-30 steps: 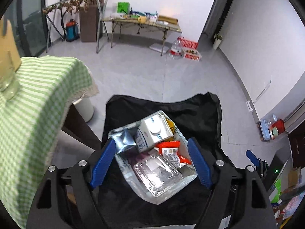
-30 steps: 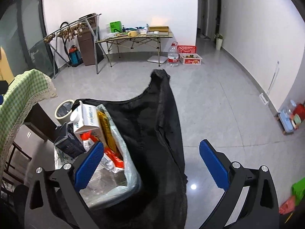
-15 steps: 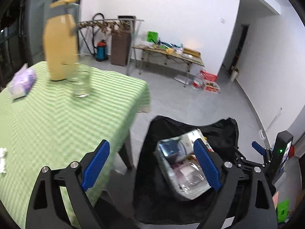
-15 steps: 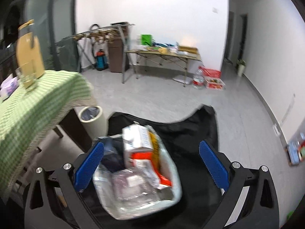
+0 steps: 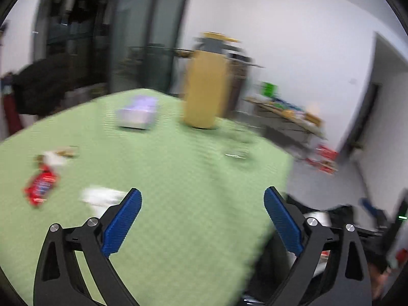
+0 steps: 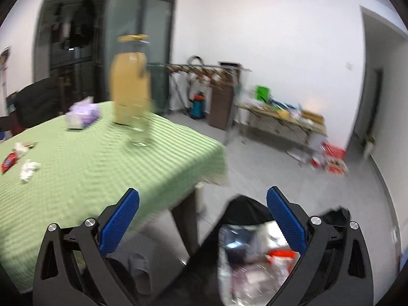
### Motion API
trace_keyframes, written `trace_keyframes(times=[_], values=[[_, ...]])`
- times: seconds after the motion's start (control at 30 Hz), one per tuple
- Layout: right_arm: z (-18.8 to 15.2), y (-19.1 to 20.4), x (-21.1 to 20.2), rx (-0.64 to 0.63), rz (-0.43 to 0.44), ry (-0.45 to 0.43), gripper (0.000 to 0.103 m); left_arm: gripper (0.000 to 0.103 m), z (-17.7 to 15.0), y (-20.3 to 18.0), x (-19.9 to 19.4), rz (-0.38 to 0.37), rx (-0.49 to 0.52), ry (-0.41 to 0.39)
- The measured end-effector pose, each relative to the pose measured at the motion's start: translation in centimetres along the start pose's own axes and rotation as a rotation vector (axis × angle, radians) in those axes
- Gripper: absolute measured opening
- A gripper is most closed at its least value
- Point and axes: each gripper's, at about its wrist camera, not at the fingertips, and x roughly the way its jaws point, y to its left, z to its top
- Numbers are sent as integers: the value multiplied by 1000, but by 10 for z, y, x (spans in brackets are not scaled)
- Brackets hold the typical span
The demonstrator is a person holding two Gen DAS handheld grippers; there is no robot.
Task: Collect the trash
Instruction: 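Move both grippers back to the table, then grasp the red candy wrapper with the left gripper while the right gripper grasps the white tissue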
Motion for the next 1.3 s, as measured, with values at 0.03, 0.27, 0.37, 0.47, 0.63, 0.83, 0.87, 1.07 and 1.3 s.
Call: trace_keyframes(times=[0.03, 0.27, 0.37, 0.47, 0.63, 0.83, 0.87, 1.07, 1.3], values=[[4, 15, -1, -21, 22, -8, 96, 94, 3, 16, 3, 47, -1, -2], [10, 72, 10, -33, 215, 39, 96, 94, 2, 157, 43, 352, -89, 127], [12, 84, 17, -4, 302, 82, 96, 94, -4, 204, 61, 359, -105, 222], [14, 101, 24, -22, 334, 111, 96, 94, -6, 227, 71, 402, -56, 262], [16, 146, 47, -132, 361, 162, 96, 94, -10, 255, 97, 374, 29, 292], [9, 189, 61, -225, 399, 209, 96, 77, -17, 278, 109, 264, -31, 272], [8, 195, 63, -236, 405, 213, 96, 71, -18, 280, 108, 258, -34, 257], [14, 241, 86, -308, 457, 253, 96, 47, -21, 294, 89, 155, -141, 229], [35, 299, 113, -244, 593, 317, 96, 47, -22, 323, 64, -57, -338, 85]])
